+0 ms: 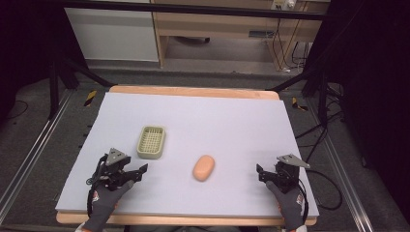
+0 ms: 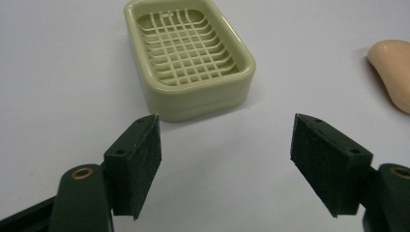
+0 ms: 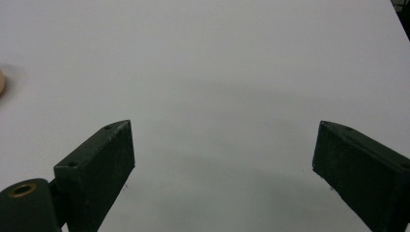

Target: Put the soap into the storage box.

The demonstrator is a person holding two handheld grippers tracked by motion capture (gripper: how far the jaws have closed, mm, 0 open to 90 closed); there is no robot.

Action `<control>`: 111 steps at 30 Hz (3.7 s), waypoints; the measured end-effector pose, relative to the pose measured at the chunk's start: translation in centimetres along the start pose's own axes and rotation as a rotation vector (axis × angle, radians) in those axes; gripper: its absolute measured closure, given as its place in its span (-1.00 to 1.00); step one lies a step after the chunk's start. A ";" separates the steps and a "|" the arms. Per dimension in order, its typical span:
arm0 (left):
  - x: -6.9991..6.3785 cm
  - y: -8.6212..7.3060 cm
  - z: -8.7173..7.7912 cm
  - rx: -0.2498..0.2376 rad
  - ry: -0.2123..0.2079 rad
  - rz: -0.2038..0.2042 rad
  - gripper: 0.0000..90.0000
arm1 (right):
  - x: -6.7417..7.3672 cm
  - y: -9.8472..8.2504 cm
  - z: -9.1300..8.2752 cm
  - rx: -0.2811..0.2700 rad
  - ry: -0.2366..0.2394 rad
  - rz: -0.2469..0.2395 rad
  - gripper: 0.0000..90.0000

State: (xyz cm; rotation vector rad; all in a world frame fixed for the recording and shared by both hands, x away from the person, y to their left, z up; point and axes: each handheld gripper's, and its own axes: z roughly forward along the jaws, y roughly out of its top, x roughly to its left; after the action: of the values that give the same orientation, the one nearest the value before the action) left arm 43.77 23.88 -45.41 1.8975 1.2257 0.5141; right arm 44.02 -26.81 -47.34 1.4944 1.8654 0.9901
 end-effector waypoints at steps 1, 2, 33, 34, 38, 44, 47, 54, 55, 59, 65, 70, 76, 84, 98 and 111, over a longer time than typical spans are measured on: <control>-0.1 0.0 0.0 0.001 -0.002 0.002 -0.42 | 0.0 0.0 0.0 0.000 0.002 0.001 -0.82; -0.3 0.1 0.1 0.003 -0.007 0.004 -0.42 | 0.0 0.0 0.0 -0.003 -0.001 -0.004 -0.82; -3.9 3.6 0.7 -0.007 -0.080 0.086 -0.45 | 0.0 0.1 0.0 0.000 -0.011 0.008 -0.84; -4.1 3.8 0.7 -0.009 -0.083 0.089 -0.45 | 0.0 0.1 0.0 0.000 -0.011 0.008 -0.84; -5.0 4.7 0.8 -0.020 -0.097 0.106 -0.45 | 0.0 0.1 0.0 0.001 -0.013 0.006 -0.84; -6.3 5.7 1.1 -0.032 -0.120 0.114 -0.46 | -0.1 0.0 -0.1 0.000 -0.018 0.004 -0.84; -6.9 6.1 1.5 -0.032 -0.130 0.119 -0.46 | 0.0 0.0 -0.1 0.002 -0.017 0.007 -0.84; -7.8 6.5 2.2 -0.027 -0.134 0.127 -0.46 | -0.1 0.1 -0.1 0.002 -0.018 0.006 -0.85; -8.1 6.7 2.3 -0.026 -0.139 0.129 -0.46 | 0.0 0.1 -0.1 0.002 -0.018 0.008 -0.85; -8.5 7.0 2.6 -0.022 -0.145 0.138 -0.46 | 0.0 0.1 0.0 0.002 -0.017 0.006 -0.84; -9.4 7.3 3.3 -0.005 -0.150 0.156 -0.47 | 0.0 0.1 0.0 0.003 -0.016 0.007 -0.85; -10.3 7.4 4.0 0.010 -0.156 0.174 -0.47 | 0.1 0.1 0.0 0.006 -0.018 0.006 -0.85; -10.9 7.5 4.5 0.018 -0.164 0.181 -0.47 | 0.1 0.1 0.0 0.009 -0.018 0.001 -0.85; -11.6 7.7 5.3 0.034 -0.174 0.186 -0.47 | 0.1 0.1 0.0 0.010 -0.019 -0.001 -0.85; -13.3 7.3 7.4 0.073 -0.193 0.209 -0.47 | 0.4 0.1 0.1 0.014 -0.014 -0.013 -0.85; -14.7 6.6 9.0 0.123 -0.196 0.249 -0.47 | 0.4 0.1 0.3 0.023 -0.013 -0.013 -0.86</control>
State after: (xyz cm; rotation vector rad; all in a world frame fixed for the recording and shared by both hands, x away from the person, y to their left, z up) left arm 47.17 5.81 -44.23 2.1639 0.9182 0.3782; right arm 44.18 -26.34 -47.40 1.4967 1.8810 0.9545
